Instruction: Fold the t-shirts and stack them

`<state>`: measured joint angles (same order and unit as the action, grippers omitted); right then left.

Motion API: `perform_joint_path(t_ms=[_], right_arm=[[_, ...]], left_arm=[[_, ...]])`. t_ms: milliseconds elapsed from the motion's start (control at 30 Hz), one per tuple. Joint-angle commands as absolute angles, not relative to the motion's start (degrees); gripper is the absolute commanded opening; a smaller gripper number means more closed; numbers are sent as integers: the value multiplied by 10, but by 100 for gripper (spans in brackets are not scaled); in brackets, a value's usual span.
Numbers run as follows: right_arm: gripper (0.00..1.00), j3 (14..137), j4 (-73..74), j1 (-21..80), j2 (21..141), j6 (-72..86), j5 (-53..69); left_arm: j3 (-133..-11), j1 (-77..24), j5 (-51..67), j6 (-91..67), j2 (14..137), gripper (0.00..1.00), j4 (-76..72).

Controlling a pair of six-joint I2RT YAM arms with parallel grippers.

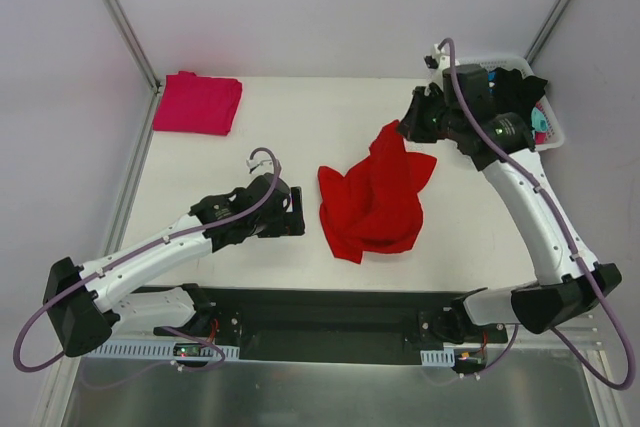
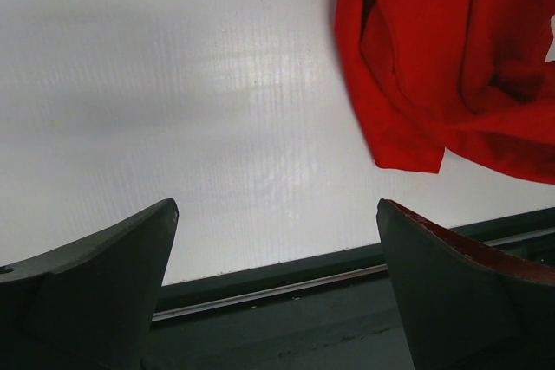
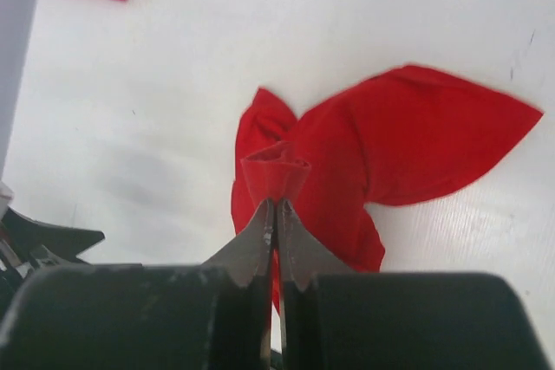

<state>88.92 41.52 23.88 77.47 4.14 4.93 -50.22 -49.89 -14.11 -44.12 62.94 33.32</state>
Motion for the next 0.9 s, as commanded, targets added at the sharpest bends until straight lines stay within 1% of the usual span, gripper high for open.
perform_joint_path(t_ms=[0, 133, 267, 333, 367, 433, 467, 500, 567, 600, 733, 800, 867], right_arm=[[1, 983, 468, 228, 789, 9, 39], [1, 1085, 490, 208, 802, 3, 43], [1, 1127, 497, 192, 806, 3, 66], [1, 1120, 506, 192, 805, 14, 89], [1, 1082, 509, 192, 803, 24, 134], [1, 1014, 495, 206, 788, 49, 167], [1, 973, 481, 213, 762, 57, 175], [1, 877, 436, 233, 744, 67, 177], [1, 798, 397, 250, 700, 97, 175], [1, 733, 374, 264, 691, 105, 174], [1, 645, 356, 301, 682, 132, 161], [1, 630, 354, 321, 686, 134, 155], [6, 624, 359, 329, 690, 133, 149]], left_arm=[[-501, -500, -154, -446, 610, 99, 336], [-500, -500, -153, -448, 609, 99, 336], [-503, -500, -155, -447, 612, 99, 337], [-503, -500, -153, -450, 614, 99, 336], [-503, -500, -153, -453, 615, 99, 336], [-503, -500, -152, -455, 620, 99, 336], [-503, -500, -152, -455, 622, 99, 336], [-503, -500, -153, -455, 623, 99, 336], [-504, -501, -152, -453, 628, 99, 336], [-506, -501, -152, -451, 630, 99, 336], [-512, -500, -150, -449, 637, 99, 336], [-516, -501, -149, -447, 642, 99, 336], [-520, -500, -148, -447, 646, 99, 336]])
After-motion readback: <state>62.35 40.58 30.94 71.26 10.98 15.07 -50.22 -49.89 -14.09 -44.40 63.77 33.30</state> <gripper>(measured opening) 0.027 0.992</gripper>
